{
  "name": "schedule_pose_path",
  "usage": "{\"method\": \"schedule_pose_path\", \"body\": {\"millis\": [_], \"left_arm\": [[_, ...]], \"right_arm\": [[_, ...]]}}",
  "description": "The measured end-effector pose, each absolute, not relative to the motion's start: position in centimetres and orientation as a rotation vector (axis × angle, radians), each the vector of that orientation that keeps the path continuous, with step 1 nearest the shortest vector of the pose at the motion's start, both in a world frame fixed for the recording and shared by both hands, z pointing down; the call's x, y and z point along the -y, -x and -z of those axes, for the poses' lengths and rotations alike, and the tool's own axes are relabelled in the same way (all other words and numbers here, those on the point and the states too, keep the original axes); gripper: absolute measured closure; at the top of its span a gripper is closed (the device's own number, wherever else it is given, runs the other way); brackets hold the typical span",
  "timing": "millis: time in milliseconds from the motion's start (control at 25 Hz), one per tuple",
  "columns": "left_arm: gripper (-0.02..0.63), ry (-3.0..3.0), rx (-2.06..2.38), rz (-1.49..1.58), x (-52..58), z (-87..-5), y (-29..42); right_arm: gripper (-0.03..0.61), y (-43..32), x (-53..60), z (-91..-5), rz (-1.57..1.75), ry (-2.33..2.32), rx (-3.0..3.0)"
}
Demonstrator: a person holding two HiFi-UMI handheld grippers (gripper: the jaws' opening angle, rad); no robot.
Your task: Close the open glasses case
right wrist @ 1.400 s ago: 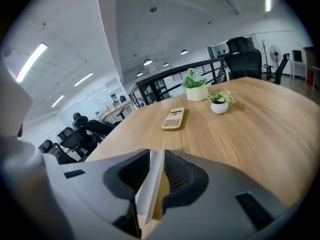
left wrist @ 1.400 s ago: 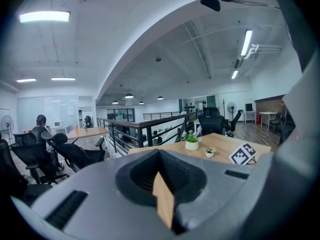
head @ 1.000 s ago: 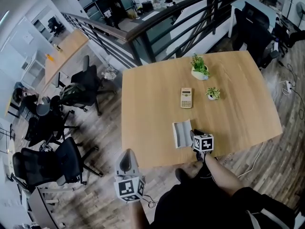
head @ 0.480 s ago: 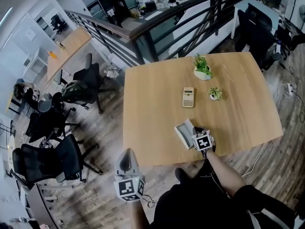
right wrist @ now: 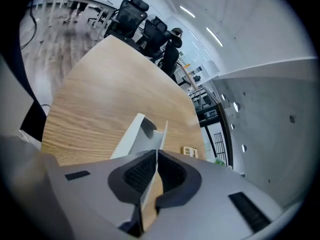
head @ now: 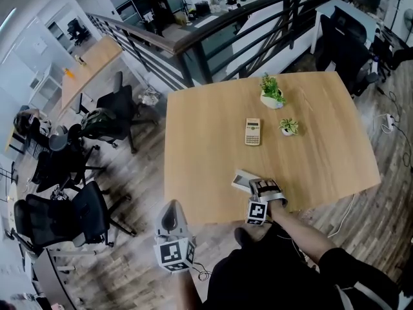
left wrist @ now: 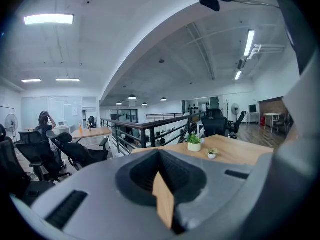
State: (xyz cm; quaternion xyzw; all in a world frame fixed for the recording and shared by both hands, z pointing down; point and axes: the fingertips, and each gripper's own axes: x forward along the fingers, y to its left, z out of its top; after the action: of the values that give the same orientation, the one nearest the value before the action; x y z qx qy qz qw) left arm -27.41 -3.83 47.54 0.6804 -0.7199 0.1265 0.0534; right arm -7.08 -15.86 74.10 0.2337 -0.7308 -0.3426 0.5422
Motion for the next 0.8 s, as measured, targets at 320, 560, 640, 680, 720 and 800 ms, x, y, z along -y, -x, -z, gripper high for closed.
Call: {"method": "schedule_pose_path", "body": {"millis": [320,560,640,680,720,800], "left_arm": [[0.614,-2.056,2.186,-0.377,3.5,-47.7,27.6],[0.614,-2.042,2.201,-0.361,3.3,-47.6,28.6],[0.614,-2.038,2.203,-0.354,3.3,-47.7,28.8],[0.614,-2.036,2.202,-0.351,3.3,-47.9,28.8],[0.614,-2.035,2.200,-0.349,3.3,-48.0,28.8],[0.614,-2.039,2.192,-0.344,3.3,-48.1,28.7]], "right_arm": [[0.538,8.0,11.2,-77.9,0.691,-0.392,1.765],[0.557,8.0,12.1,-78.9,0.085,-0.437,1.988],[0.563,8.0,12.7,-78.8,-0.099,-0.406,1.984],[0.563,8.1,12.8,-78.9,-0.131,-0.373,1.957],[0.563,8.2,12.8,-79.0,-0.136,-0.338,1.921],[0.563,8.4,12.6,-79.2,-0.132,-0.281,1.849]]}}
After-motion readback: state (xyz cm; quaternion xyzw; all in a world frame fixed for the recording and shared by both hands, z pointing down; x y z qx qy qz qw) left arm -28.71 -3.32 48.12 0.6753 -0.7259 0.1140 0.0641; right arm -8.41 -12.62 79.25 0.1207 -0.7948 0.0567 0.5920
